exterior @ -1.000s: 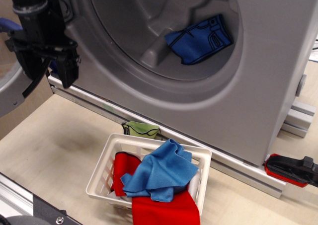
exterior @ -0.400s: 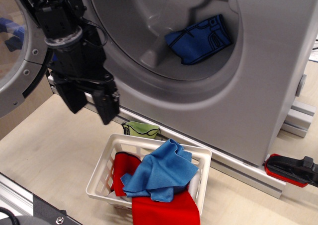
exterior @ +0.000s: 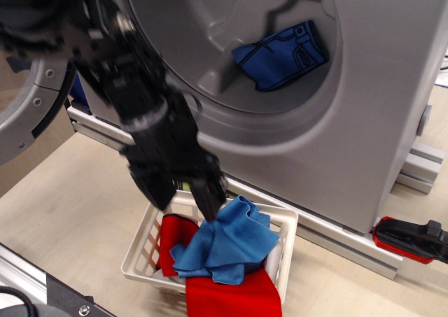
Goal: Put clothes in laundry machine
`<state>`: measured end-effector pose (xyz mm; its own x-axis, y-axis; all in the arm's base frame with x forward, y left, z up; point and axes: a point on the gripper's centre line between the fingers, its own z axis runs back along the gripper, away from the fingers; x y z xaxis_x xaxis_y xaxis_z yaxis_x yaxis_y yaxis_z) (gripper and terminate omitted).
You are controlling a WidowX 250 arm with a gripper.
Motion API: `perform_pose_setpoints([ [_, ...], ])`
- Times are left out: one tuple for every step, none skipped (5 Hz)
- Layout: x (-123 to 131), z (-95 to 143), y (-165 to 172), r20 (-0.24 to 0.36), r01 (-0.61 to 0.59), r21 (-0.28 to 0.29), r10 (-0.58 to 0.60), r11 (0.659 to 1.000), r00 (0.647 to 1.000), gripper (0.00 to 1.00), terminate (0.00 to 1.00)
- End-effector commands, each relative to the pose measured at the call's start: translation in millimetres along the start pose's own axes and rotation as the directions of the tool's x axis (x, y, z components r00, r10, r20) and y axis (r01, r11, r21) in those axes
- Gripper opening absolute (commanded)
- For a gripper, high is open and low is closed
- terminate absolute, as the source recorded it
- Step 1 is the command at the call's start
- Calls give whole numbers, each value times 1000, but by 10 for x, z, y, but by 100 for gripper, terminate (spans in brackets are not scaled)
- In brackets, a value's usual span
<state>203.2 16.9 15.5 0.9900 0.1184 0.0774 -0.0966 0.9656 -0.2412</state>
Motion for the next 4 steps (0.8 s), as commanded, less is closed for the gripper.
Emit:
perform_pose_setpoints([
  [-8, -322, -102, 3, 22, 41, -22, 999, 1000, 100, 0],
  [16, -532, -152, 0, 14, 48, -14, 999, 1000, 100, 0],
  [52, -691, -124, -1, 19, 94, -19, 995, 1000, 100, 0],
  [40, -720, -56, 22, 65, 149, -69, 987, 997, 100, 0],
])
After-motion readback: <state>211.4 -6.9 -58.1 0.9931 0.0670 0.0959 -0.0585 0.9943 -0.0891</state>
